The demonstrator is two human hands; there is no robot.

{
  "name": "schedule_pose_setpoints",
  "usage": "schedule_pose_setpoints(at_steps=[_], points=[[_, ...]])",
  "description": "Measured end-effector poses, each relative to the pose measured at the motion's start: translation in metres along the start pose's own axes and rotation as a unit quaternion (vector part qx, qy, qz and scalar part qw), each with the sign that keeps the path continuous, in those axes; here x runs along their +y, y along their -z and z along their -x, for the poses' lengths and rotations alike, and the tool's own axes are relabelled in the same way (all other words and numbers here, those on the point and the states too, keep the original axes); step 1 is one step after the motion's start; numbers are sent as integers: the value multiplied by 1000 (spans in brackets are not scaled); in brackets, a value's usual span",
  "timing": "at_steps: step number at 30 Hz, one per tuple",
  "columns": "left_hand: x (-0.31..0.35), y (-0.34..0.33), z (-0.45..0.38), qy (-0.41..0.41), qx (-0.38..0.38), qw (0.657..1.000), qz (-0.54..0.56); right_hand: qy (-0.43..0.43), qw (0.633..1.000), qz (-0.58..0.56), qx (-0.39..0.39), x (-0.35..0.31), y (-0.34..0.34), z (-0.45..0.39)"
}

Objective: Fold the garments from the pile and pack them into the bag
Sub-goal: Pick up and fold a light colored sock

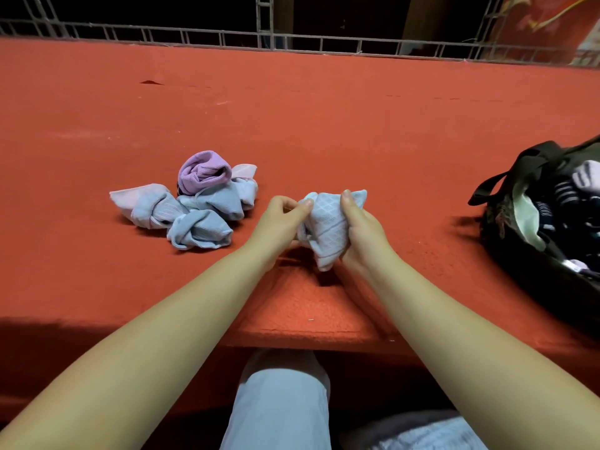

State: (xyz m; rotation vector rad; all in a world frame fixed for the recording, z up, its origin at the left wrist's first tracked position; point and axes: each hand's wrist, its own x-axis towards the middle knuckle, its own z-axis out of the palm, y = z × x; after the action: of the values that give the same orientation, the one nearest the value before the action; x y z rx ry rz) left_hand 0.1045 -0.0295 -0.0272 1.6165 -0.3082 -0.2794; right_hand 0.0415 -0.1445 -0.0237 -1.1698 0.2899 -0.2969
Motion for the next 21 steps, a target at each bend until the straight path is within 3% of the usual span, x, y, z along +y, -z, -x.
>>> schedule_pose_setpoints(at_steps=[5, 10, 15, 21], points=[[0, 2, 4, -5, -58, 998, 32, 5, 1000, -20, -6, -7, 1, 4], [-11, 5, -4, 48, -61, 988, 134, 17, 998, 54, 32, -8, 1, -2], [-13, 18, -13, 86, -25, 968, 236, 48, 986, 90, 132, -14, 26, -16], [-5, 17, -22, 22, 52, 981, 187, 77, 968, 167, 170, -10, 53, -26]])
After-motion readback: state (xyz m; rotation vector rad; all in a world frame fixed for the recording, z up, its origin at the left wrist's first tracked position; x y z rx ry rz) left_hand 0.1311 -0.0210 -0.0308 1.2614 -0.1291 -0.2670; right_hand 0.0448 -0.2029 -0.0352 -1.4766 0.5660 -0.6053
